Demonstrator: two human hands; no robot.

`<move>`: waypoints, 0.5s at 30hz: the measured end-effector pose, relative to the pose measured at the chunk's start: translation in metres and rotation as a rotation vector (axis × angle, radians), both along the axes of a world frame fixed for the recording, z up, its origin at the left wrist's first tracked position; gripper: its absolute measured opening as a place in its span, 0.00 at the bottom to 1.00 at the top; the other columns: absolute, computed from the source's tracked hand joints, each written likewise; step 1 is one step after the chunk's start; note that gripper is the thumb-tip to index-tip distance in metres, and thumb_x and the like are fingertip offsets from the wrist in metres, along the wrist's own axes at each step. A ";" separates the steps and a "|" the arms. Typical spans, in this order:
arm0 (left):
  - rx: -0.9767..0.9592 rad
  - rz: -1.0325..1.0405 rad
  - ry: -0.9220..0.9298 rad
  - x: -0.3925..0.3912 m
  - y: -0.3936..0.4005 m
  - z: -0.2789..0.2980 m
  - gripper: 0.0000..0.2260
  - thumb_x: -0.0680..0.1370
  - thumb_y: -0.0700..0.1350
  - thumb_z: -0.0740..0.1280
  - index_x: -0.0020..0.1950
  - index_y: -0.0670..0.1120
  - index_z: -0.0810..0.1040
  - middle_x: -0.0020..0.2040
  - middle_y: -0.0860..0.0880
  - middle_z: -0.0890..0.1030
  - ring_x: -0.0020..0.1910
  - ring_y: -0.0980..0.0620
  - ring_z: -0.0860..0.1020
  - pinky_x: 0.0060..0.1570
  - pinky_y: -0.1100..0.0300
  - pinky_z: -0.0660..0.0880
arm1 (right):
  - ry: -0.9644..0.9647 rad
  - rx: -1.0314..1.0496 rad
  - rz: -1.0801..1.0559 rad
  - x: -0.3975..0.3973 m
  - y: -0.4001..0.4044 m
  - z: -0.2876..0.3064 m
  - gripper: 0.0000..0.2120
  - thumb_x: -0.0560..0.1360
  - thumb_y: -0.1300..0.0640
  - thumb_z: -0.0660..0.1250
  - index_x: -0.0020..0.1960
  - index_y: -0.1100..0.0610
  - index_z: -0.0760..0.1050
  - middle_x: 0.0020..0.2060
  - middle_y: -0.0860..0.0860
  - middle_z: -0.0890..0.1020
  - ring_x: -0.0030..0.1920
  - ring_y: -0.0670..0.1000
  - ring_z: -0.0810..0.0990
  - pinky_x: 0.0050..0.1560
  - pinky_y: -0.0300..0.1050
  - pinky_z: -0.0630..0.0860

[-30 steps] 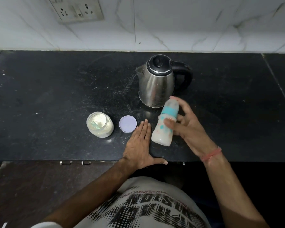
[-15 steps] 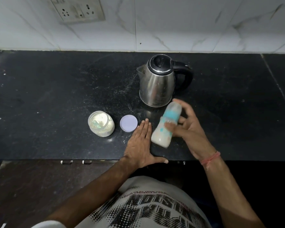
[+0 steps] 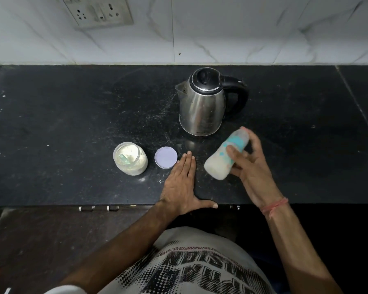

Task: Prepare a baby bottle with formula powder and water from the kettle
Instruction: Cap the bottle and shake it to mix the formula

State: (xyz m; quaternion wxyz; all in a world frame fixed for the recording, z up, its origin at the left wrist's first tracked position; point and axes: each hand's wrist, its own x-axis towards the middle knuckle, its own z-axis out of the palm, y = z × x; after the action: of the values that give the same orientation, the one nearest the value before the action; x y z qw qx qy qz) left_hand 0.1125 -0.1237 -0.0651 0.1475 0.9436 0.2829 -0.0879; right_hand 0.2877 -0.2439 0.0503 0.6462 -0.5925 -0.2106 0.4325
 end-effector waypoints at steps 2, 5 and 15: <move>0.010 -0.011 0.007 0.000 -0.001 0.002 0.78 0.62 0.94 0.54 0.91 0.37 0.41 0.92 0.39 0.37 0.92 0.44 0.36 0.90 0.45 0.42 | -0.049 -0.032 0.082 0.001 -0.002 0.002 0.39 0.73 0.57 0.79 0.80 0.43 0.69 0.58 0.48 0.89 0.58 0.53 0.89 0.51 0.51 0.87; 0.016 -0.014 0.013 0.000 -0.001 0.002 0.78 0.62 0.94 0.55 0.91 0.37 0.41 0.92 0.39 0.37 0.92 0.43 0.35 0.90 0.45 0.42 | -0.048 -0.017 0.076 -0.002 -0.006 -0.001 0.39 0.73 0.60 0.80 0.80 0.44 0.70 0.60 0.52 0.88 0.59 0.56 0.88 0.52 0.51 0.87; 0.036 -0.025 0.038 0.001 0.000 0.005 0.78 0.63 0.94 0.53 0.91 0.36 0.40 0.91 0.38 0.36 0.91 0.42 0.35 0.90 0.45 0.41 | -0.061 -0.045 0.061 0.007 0.001 0.001 0.38 0.74 0.56 0.79 0.80 0.41 0.68 0.57 0.49 0.89 0.57 0.52 0.89 0.47 0.48 0.86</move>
State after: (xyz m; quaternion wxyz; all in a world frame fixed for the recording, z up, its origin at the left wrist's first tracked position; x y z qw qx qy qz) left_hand 0.1137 -0.1241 -0.0603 0.1238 0.9478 0.2752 -0.1026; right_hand 0.2948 -0.2427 0.0509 0.6124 -0.6132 -0.2383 0.4384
